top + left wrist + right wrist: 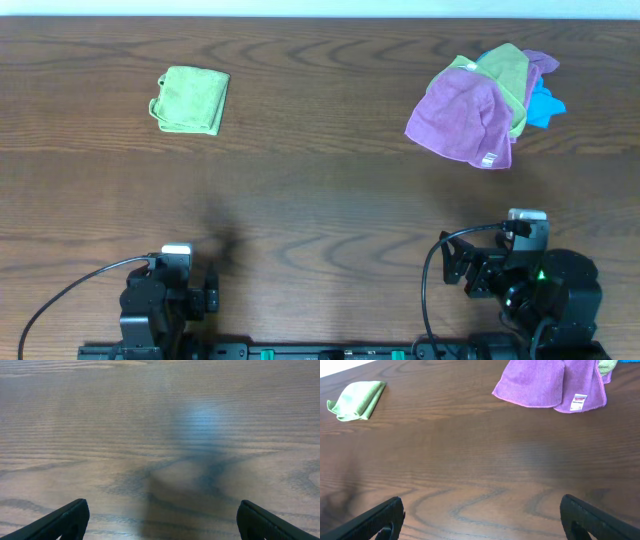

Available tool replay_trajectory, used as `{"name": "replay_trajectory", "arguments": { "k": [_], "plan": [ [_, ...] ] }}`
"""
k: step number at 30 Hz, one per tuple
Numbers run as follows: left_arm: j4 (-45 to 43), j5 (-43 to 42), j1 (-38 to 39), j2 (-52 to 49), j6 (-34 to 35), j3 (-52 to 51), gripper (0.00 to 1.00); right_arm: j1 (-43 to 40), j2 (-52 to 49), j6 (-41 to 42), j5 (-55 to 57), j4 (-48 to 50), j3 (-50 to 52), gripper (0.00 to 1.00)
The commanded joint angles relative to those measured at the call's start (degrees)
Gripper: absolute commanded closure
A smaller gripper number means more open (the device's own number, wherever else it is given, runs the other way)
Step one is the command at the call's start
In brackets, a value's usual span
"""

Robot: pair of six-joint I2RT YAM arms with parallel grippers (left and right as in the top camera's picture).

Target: Fold the cloth

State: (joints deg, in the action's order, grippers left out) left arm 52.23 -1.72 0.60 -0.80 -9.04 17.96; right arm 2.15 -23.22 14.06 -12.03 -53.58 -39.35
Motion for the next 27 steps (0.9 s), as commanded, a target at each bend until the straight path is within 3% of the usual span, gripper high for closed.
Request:
{"name": "replay_trajectory", "arguments": {
  "k": [1, 12, 16, 27],
  "plan": [
    [1.5, 1.7, 0.3, 0.6, -1.2, -2.1, 0.04, -0.4, 0.2, 0.7, -0.4, 0.0, 0.0, 0.01],
    [1.5, 1.7, 0.3, 0.6, -1.2, -2.1, 0.05, -0.3, 0.2, 0.7, -0.2, -0.2, 0.0, 0.01],
    [1.5, 1.7, 0.3, 0.6, -1.2, -2.1, 0.05, -0.1, 2.3, 0.7, 5.2, -0.2, 1.3, 0.01],
    [1.5, 1.7, 0.3, 0.6, -1.2, -2.1, 0.05, -0.1, 15.1, -7.5, 7.3, 5.7, 17.7, 0.01]
  ]
}}
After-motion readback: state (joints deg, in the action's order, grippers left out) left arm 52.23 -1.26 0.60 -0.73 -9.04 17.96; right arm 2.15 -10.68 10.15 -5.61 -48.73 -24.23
